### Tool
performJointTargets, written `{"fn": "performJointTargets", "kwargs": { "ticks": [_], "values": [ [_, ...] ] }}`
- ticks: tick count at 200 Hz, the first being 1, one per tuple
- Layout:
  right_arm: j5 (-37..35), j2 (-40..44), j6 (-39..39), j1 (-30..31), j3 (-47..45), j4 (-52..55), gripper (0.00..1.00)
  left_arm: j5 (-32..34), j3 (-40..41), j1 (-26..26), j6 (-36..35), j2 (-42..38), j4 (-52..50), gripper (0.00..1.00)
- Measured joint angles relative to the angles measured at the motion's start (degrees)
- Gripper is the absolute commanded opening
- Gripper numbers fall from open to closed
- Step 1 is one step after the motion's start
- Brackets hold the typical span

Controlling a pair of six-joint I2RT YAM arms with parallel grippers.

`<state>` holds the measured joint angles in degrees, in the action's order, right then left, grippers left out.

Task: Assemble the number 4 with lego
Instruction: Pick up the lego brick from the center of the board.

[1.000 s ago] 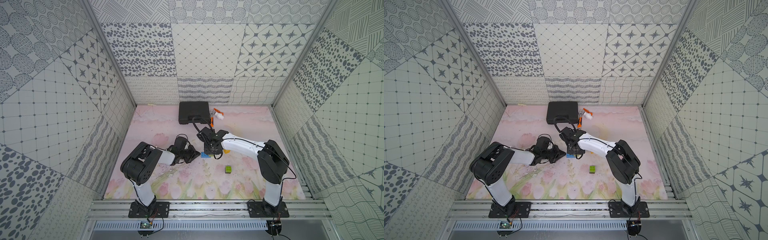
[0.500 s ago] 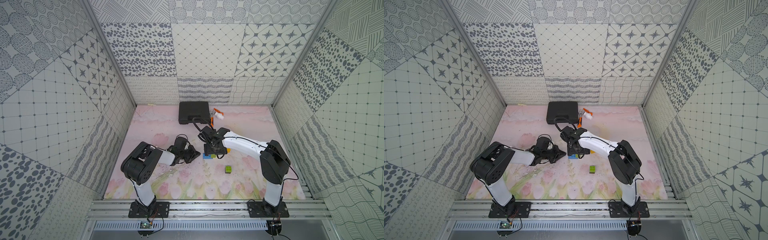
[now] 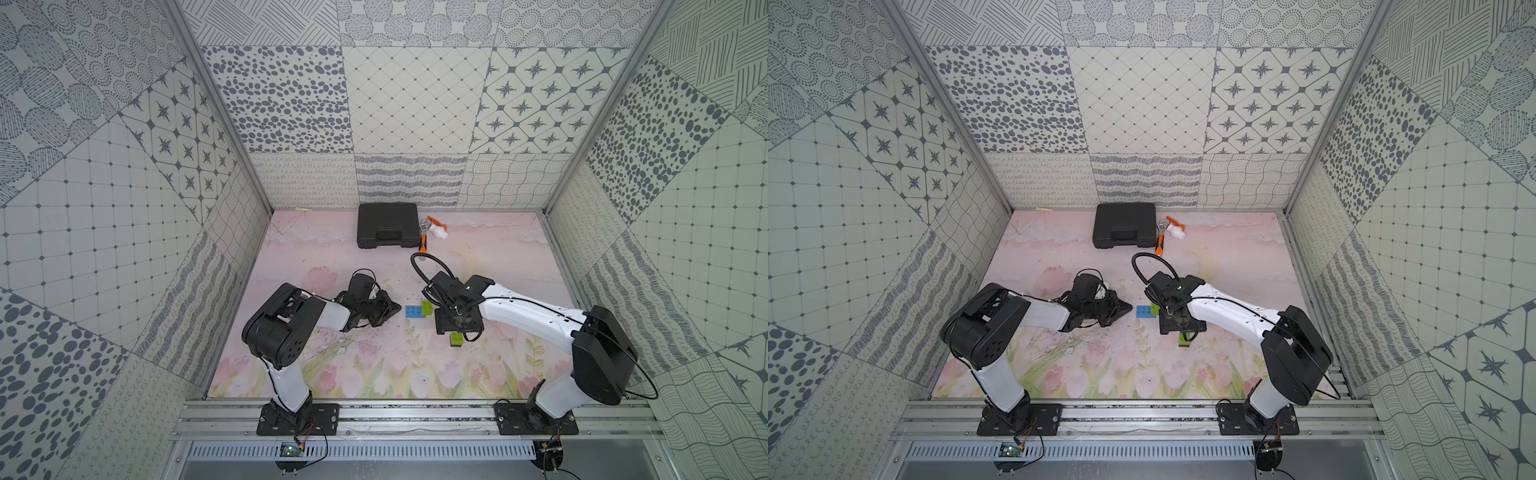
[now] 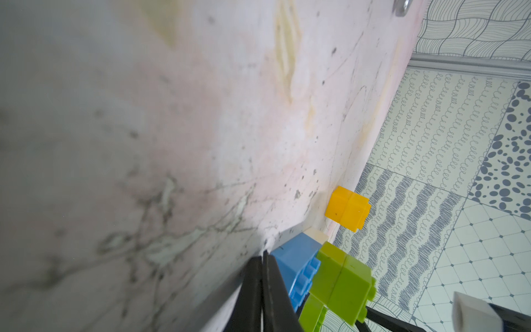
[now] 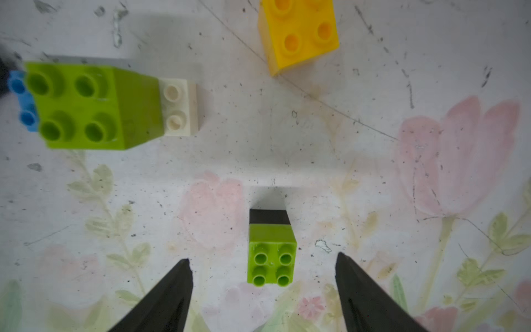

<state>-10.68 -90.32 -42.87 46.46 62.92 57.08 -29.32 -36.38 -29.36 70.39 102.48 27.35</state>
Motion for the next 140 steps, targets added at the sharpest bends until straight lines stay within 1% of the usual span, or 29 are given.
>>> {"fn": "performJointTargets", "kwargs": {
  "ticks": [15, 27, 63, 99, 140],
  "values": [
    [0.63, -0.83, 0.04, -0.24, -0.42, -0.15, 0.75, 0.11, 0.00, 0.00, -0.17, -0.04, -0.04, 0.08],
    [1.03, -1.11, 0.07, -0.42, -0.72, -0.85, 0.69, 0.15, 0.04, 0.00, -0.35, -0.07, 0.02, 0.08],
    [2.14, -1.11, -0.24, -0.55, -2.82, -2.03, 0.59, 0.15, 0.13, 0.00, -0.52, 0.00, 0.20, 0.08],
    [2.78, -1.11, -0.09, -0.55, -3.74, -2.34, 0.46, -0.02, 0.13, 0.02, -0.52, 0.09, 0.31, 0.08],
    [2.86, -1.18, -0.22, -0.55, -3.91, -2.43, 0.43, -0.02, 0.13, 0.02, -0.52, 0.09, 0.31, 0.08]
  ]
}}
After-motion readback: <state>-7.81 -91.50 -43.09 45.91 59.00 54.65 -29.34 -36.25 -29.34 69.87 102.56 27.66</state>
